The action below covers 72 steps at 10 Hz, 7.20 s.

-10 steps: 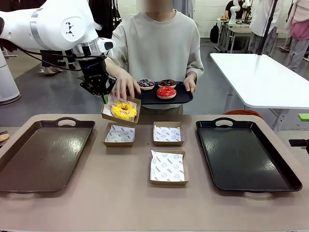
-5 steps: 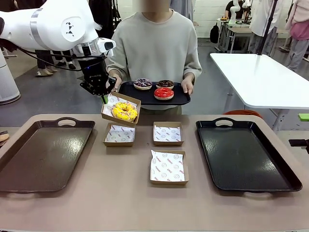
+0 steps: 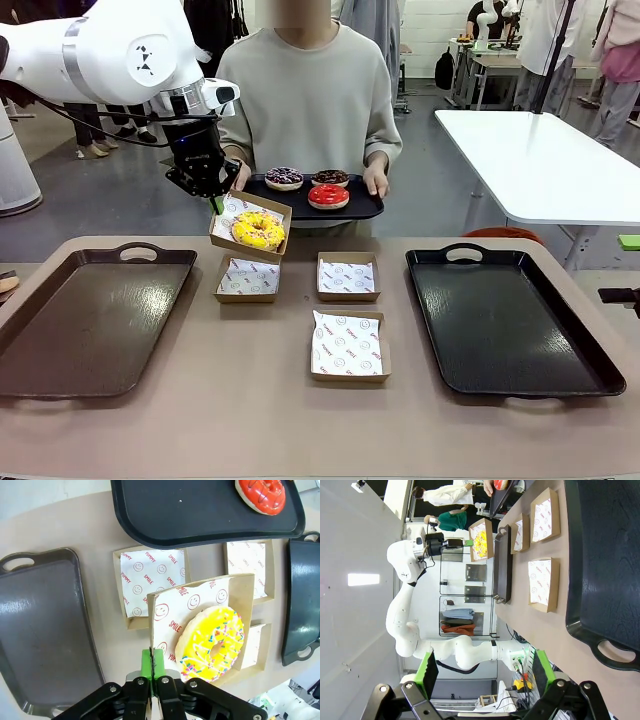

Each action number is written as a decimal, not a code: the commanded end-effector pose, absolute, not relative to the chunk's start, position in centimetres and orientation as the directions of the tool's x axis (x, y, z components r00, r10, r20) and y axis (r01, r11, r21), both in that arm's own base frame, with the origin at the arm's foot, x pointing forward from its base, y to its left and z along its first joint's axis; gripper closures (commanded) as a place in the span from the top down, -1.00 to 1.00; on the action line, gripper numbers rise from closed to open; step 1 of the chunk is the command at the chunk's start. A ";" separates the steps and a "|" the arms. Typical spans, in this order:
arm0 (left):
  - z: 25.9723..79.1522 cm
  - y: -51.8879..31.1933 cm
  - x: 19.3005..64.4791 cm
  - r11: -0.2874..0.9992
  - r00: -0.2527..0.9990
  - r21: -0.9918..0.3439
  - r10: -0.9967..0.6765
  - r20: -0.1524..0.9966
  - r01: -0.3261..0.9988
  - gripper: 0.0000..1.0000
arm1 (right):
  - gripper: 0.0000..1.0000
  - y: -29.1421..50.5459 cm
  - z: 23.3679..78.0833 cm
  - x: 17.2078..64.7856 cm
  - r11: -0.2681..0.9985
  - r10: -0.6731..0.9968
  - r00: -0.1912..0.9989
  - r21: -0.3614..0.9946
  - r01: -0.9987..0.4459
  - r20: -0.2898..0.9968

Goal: Individually package the donuts and arrange them on the tray.
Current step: Place the picked Paper togo box on the Handle tray while simultaneously picking up another Paper togo box from the table with the other hand.

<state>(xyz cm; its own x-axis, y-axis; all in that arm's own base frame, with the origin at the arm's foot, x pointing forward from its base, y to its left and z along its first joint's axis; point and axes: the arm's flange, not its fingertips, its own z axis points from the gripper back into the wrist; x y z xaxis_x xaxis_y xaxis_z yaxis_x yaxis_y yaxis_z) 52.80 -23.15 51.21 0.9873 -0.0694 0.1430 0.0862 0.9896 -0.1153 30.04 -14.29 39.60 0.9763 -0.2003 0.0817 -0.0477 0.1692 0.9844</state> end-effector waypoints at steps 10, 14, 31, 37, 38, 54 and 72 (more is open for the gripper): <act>54.0 -4.0 49.9 0.982 0.994 -0.190 0.006 0.113 0.016 -0.97 | 1.00 8.4 48.7 41.0 0.769 -0.036 0.993 0.632 0.098 -0.110; 51.2 -0.6 43.7 0.976 0.996 -0.217 -0.014 0.091 0.034 -0.97 | 1.00 17.0 44.7 42.1 0.900 -0.022 0.989 0.428 0.083 -0.146; 44.7 -0.1 37.8 0.987 0.999 -0.159 -0.034 -0.027 0.029 -0.97 | 1.00 20.0 38.6 41.5 0.940 0.008 0.975 0.333 0.068 -0.221; 43.5 0.1 36.9 0.999 0.999 -0.034 0.030 -0.031 -0.031 -0.97 | 1.00 26.3 36.0 40.6 0.999 -0.033 0.999 0.007 0.033 -0.039; 43.0 0.5 37.2 0.998 0.998 -0.041 0.043 -0.045 -0.045 -0.97 | 1.00 27.3 35.5 40.1 1.000 -0.019 1.000 0.002 0.019 -0.021; 37.9 -2.0 40.9 0.998 0.999 -0.059 0.023 -0.038 -0.025 -0.97 | 1.00 27.4 31.5 39.9 0.999 -0.025 0.999 0.019 0.026 -0.047; 36.9 -1.8 40.6 0.998 0.998 -0.056 0.012 -0.060 -0.015 1.00 | -1.00 27.4 31.3 40.0 0.999 -0.034 0.998 0.039 0.036 -0.052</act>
<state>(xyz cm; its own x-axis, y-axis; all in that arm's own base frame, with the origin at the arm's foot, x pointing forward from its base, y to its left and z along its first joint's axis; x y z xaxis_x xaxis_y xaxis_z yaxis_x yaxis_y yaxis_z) 40.69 -1.88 36.70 0.9978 -0.0015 -0.0665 -0.0019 0.9988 -0.0496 40.07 27.28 31.87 0.9979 -0.0168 -0.0626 0.0182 0.9996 0.0226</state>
